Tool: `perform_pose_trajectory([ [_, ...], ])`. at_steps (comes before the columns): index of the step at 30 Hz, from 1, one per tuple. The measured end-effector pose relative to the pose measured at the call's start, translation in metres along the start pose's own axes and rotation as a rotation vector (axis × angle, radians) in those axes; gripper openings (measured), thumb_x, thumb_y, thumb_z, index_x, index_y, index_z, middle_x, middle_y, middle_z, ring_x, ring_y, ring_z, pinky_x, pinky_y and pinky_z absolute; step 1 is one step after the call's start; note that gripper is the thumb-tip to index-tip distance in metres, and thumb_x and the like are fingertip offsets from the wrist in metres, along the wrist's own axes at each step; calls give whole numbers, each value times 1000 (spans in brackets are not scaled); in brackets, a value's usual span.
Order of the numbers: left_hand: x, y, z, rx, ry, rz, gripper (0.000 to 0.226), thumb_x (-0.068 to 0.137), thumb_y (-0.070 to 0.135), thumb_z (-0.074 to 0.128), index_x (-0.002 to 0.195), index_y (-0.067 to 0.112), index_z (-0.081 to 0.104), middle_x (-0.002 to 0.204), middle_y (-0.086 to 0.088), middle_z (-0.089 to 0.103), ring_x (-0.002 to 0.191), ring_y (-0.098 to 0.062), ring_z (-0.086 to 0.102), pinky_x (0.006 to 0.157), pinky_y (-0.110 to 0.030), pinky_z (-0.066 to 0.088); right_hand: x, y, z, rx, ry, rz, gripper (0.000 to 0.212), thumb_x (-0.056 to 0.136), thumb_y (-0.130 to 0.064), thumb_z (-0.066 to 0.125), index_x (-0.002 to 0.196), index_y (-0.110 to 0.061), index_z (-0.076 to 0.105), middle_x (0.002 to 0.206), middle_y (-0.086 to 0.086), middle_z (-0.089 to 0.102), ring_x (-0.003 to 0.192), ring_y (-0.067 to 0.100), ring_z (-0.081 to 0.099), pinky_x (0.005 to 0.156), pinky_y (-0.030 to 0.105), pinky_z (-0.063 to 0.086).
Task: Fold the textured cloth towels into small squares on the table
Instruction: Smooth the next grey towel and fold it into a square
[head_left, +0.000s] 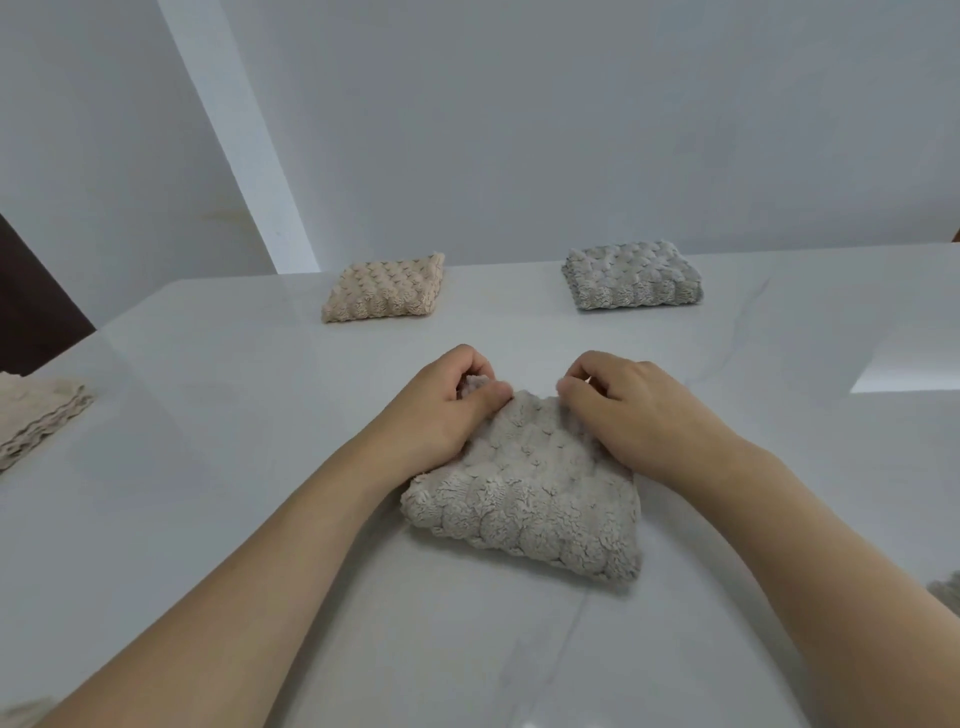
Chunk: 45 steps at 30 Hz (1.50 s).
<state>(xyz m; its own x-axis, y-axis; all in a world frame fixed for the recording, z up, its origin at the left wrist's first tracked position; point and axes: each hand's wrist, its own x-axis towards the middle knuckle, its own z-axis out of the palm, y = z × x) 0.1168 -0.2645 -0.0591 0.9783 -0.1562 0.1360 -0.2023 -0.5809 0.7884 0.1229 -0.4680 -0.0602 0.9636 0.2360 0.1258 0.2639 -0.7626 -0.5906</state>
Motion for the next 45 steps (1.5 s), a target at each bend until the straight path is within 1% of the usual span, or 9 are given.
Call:
perform_pose_trajectory([
  [3,2,4,3,-117,27,-24,14,92,27,65,93,15,60,74,6,56,61,-1,49,60,-18,41,1,2,4,-170,-70,-35,44,91,-65,33,95,-30,60,87,-8,63,89,17,57,80,36,46],
  [7,4,7,1,-225,80,-212,20,90,30,68,103,19,56,93,-7,61,72,-15,56,67,-32,45,0,12,6,-172,14,-83,41,97,-54,35,76,-22,49,80,-1,61,86,24,58,72,36,42],
  [13,3,14,-17,-286,-59,-424,23,80,32,74,87,15,60,75,0,60,69,-16,52,69,-32,38,6,22,8,-158,182,-75,38,100,-49,37,76,-19,43,73,1,54,84,33,57,71,34,30],
  [24,-6,31,-27,41,-125,-474,35,79,43,73,65,15,55,61,2,49,60,-16,41,57,-28,30,8,24,13,-171,197,-10,40,100,-48,35,69,-23,39,74,0,52,88,32,56,74,36,32],
  [30,-6,30,-29,-42,-156,-438,22,83,23,74,73,18,56,69,4,54,65,-10,45,62,-24,33,10,25,15,-197,211,1,40,100,-47,36,72,-20,43,73,-1,51,87,32,56,73,34,30],
  [33,-6,29,-31,-10,-161,-482,21,85,34,70,74,18,63,66,6,55,63,-10,45,65,-25,35,10,24,15,-197,218,3,42,100,-47,36,66,-23,38,67,-3,48,84,31,55,72,34,29],
  [36,-8,32,-31,-43,-215,-450,20,85,33,70,75,16,69,56,13,60,52,-1,52,62,-22,36,10,25,16,-202,222,4,42,100,-47,36,65,-24,36,65,-5,45,78,29,50,72,34,28],
  [40,-8,29,-28,-203,-218,-339,18,85,18,70,87,0,67,72,-7,61,59,-8,52,54,-8,41,10,26,16,-197,225,7,42,100,-47,36,65,-24,36,63,-6,44,74,26,45,72,34,29],
  [45,-10,26,-27,-336,-225,-279,2,88,4,63,86,6,62,67,5,64,52,2,56,50,-7,40,10,26,16,-198,226,5,41,100,-48,36,69,-22,42,67,-3,49,82,30,54,72,35,32],
])
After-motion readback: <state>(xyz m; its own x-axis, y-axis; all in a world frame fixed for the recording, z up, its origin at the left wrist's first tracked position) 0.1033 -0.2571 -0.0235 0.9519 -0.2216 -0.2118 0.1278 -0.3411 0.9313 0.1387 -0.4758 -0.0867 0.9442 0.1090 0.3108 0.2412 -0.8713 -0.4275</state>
